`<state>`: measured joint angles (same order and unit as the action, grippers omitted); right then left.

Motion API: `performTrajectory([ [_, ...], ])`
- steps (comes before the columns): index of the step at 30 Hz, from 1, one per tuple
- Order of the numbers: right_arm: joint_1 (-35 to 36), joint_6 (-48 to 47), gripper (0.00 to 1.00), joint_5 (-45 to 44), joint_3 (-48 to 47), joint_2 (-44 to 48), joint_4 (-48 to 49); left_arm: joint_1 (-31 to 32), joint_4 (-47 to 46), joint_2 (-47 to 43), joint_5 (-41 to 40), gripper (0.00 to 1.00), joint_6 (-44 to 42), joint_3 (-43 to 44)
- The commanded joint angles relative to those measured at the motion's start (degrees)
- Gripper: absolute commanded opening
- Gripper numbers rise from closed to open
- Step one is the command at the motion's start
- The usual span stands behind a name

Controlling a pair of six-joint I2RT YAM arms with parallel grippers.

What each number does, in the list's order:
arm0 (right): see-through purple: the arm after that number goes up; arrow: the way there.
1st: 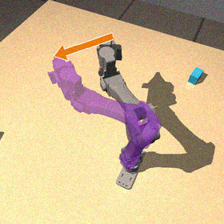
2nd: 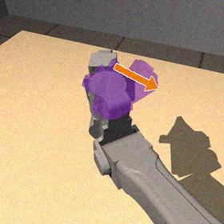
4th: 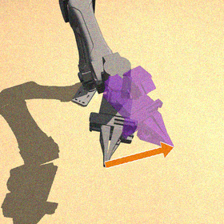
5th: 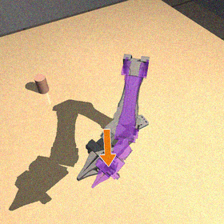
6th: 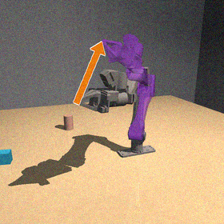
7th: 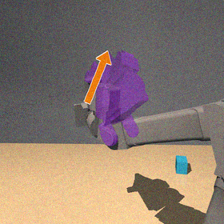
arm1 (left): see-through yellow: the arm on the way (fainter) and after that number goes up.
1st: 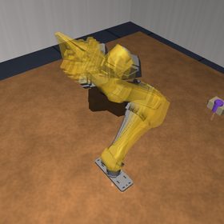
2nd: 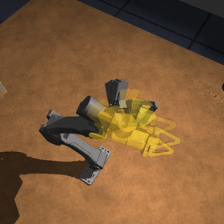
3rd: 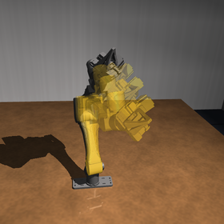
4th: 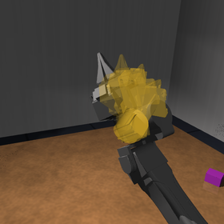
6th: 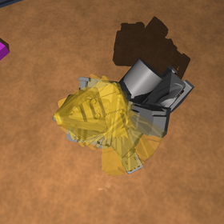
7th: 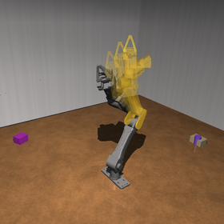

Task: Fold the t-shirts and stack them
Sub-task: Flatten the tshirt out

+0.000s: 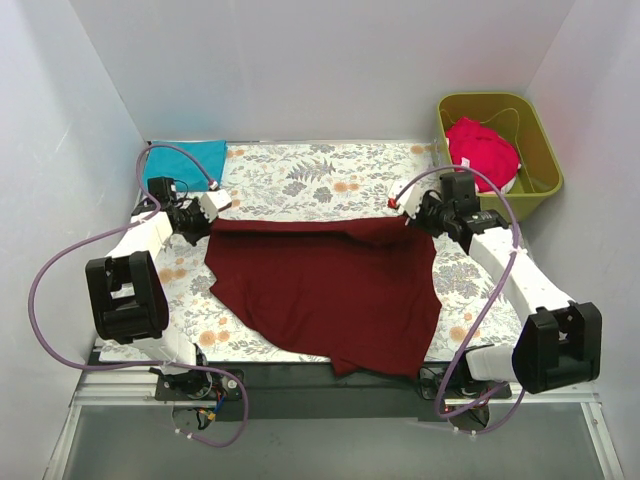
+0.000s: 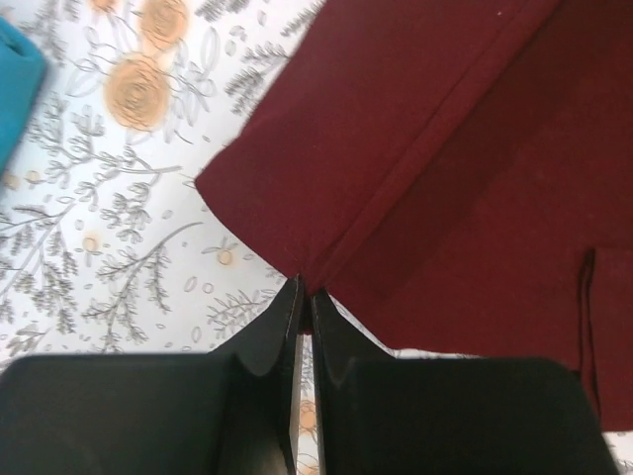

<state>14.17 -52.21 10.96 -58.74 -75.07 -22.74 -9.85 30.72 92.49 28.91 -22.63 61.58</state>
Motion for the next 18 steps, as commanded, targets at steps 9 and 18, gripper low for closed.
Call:
performTrajectory([
  [9,4.0,2.3,0.01,2.8,8.8,6.5,-4.2,-0.5,1.5,-1.3,-1.2,0.01,-4.8,-0.9],
  [18,7.5,3.0,0.01,2.6,11.3,7.3,-6.3,-0.6,1.7,-0.7,-1.7,0.01,-5.0,-0.6],
])
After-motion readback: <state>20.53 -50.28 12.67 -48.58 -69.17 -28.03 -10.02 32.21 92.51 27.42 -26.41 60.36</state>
